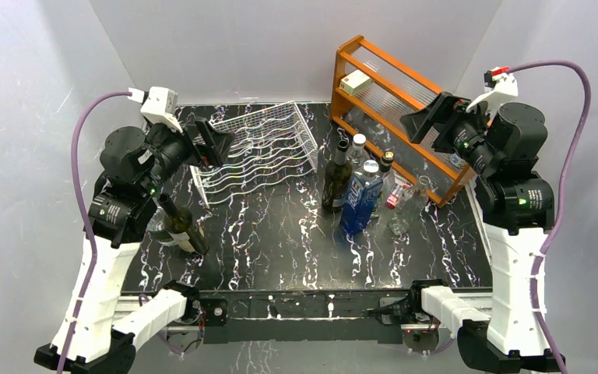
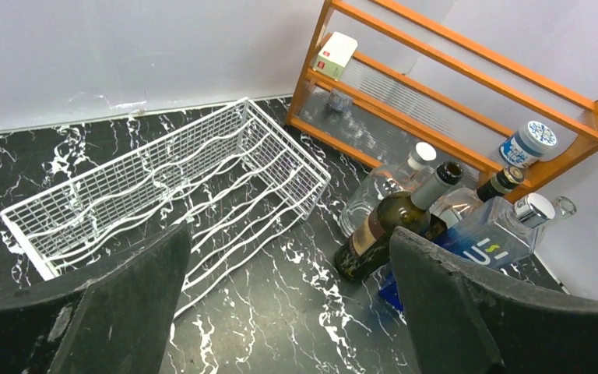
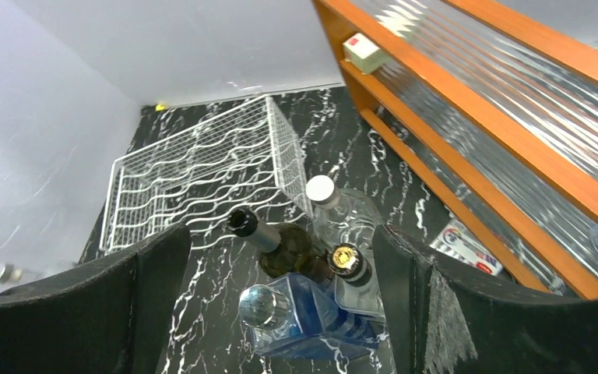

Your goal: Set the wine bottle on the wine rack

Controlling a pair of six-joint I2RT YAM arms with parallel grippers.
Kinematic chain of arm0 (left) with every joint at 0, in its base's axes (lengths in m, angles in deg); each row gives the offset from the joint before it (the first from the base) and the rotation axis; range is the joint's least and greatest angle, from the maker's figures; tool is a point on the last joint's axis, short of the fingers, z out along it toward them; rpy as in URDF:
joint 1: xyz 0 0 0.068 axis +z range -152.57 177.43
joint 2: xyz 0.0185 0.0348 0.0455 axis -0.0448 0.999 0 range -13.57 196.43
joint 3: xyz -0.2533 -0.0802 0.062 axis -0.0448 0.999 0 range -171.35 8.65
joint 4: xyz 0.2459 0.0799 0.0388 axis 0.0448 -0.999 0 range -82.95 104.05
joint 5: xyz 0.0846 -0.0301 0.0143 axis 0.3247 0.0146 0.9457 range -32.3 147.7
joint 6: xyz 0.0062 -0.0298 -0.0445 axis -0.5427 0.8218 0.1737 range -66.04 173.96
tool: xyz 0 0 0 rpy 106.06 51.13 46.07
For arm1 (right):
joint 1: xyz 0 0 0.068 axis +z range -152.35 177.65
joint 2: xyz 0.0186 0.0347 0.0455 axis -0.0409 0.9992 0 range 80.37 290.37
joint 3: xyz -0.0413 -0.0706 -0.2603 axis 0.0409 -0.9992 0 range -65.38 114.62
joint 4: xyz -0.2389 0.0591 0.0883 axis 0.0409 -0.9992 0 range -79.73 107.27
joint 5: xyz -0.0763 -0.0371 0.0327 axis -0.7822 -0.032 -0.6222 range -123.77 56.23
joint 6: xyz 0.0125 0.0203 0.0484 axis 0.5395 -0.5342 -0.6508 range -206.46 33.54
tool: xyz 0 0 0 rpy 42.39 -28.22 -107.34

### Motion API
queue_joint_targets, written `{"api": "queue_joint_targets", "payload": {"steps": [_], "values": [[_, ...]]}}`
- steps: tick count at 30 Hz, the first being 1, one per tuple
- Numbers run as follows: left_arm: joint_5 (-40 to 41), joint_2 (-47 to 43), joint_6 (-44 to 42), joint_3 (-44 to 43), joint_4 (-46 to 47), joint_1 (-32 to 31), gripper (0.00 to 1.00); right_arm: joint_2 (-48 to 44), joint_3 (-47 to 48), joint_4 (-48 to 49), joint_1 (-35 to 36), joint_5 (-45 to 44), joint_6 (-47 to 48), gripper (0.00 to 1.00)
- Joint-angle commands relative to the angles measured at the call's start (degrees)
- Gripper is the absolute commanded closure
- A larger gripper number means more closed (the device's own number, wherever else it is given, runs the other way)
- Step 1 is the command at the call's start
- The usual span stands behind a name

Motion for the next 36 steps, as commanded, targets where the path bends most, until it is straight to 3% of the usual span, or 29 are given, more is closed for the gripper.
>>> {"api": "queue_joint_targets", "payload": {"steps": [1,7,16,20,30,36], "values": [[-1.1,-1.4,-0.9,0.8,5.5,-0.3,0.02,-0.5,-2.9,10.3,-0.3,10.2,2.1,0.02],[-3.9,-0.3,-2.2,-1.6,7.0,-0.3,0.02,2.5,-4.8,18.3,-0.3,27.9,1.6,0.07],[-5.0,-0.3,-0.3,-5.4,7.9,-0.2,0.02,8.0,-1.3,24.6,1.1,35.1,-2.4,0.09],[-4.7,0.4,0.1,-7.3,8.2,-0.2,0.02,11.1,2.1,23.7,9.3,29.2,-0.5,0.10],[-5.1,-1.4,-2.0,-12.1,11.5,-0.2,0.02,24.1,8.4,21.1,41.6,6.4,7.3,0.13],[3.2,-2.8,-1.9,-15.3,11.6,-0.3,0.02,30.1,6.6,25.8,53.2,0.9,8.8,0.13]]}}
